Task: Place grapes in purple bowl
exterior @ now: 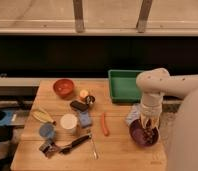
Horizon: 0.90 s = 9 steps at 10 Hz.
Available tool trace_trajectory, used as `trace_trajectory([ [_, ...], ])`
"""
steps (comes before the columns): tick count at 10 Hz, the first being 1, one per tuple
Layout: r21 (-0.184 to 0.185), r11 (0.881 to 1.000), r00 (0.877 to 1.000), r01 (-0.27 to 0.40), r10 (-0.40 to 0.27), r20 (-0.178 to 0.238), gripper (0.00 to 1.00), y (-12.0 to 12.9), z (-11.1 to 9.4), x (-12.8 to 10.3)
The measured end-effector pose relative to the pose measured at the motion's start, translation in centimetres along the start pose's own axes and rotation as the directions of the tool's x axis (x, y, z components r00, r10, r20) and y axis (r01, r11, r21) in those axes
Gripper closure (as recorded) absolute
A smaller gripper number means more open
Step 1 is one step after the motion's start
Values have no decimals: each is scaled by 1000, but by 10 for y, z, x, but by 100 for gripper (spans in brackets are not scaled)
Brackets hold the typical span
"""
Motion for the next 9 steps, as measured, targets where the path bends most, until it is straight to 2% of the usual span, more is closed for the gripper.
trace_trajectory([
  [2,-13,999,998,-31,30,-57,38,-8,17,-1],
  [3,-18,999,997,-45,43,-71,28,-13,21,0],
  [4,-23,998,996,-54,52,-75,22,-15,21,0],
  [9,-53,998,997,-36,32,-69,20,-7,16,0],
])
